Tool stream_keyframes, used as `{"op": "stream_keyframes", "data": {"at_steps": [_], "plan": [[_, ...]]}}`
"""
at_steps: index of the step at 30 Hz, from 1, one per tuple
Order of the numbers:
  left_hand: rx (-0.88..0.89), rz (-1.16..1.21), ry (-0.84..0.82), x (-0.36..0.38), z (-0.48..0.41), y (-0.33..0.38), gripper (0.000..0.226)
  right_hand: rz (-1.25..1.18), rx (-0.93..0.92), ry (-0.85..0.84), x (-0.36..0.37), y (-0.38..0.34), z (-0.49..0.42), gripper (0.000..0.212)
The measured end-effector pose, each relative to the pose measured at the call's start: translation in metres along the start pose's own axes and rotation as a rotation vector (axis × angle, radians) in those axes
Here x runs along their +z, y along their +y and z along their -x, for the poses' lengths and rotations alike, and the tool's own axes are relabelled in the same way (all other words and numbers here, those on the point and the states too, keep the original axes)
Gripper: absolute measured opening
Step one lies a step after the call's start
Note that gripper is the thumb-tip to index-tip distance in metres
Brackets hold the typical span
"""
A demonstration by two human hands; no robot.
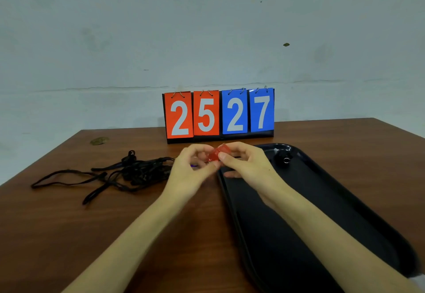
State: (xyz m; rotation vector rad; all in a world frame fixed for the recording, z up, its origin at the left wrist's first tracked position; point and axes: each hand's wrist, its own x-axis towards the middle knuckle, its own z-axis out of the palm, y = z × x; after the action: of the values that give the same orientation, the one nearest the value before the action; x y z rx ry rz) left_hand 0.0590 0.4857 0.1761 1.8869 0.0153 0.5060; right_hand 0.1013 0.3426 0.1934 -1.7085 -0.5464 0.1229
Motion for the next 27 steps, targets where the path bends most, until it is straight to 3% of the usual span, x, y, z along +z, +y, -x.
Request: {"op": "stream_keyframes", "data": {"at_steps": [3, 4, 7, 10, 16, 20, 23, 25, 27], "plan": [[0.147, -0.288, 0.008, 0.007, 0.002, -0.011, 0.012, -0.268, 0.126, -0.047, 0.000, -0.003, 0.000, 0.026], [0.166, -0.315, 0.016, 0.007, 0.002, -0.014, 0.004, -0.403, 0.156, -0.047, -0.002, -0.005, -0.001, 0.026], [0.130, -0.329, 0.024, 0.004, 0.001, -0.021, 0.015, -0.810, 0.247, 0.007, -0.012, -0.012, -0.002, 0.024], [0.081, -0.359, 0.061, 0.003, -0.002, -0.022, 0.007, -0.968, 0.307, 0.076, -0.017, -0.015, -0.003, 0.027], [-0.012, -0.442, 0.196, -0.015, -0.012, -0.028, 0.007, -0.872, 0.214, 0.182, -0.032, -0.015, -0.008, 0.033], [-0.108, -0.388, 0.276, -0.031, -0.021, -0.029, 0.006, -0.197, 0.084, 0.427, -0.043, -0.018, -0.008, 0.034], [-0.221, -0.125, 0.318, -0.044, -0.028, -0.032, 0.014, 0.185, -0.044, 0.545, -0.048, -0.011, -0.010, 0.038], [-0.290, 0.097, 0.286, -0.048, -0.028, -0.030, 0.019, 0.131, -0.025, 0.519, -0.047, -0.008, -0.011, 0.035], [-0.259, 0.039, 0.253, -0.043, -0.025, -0.026, 0.015, -0.085, 0.060, 0.414, -0.045, -0.009, -0.011, 0.031]]}}
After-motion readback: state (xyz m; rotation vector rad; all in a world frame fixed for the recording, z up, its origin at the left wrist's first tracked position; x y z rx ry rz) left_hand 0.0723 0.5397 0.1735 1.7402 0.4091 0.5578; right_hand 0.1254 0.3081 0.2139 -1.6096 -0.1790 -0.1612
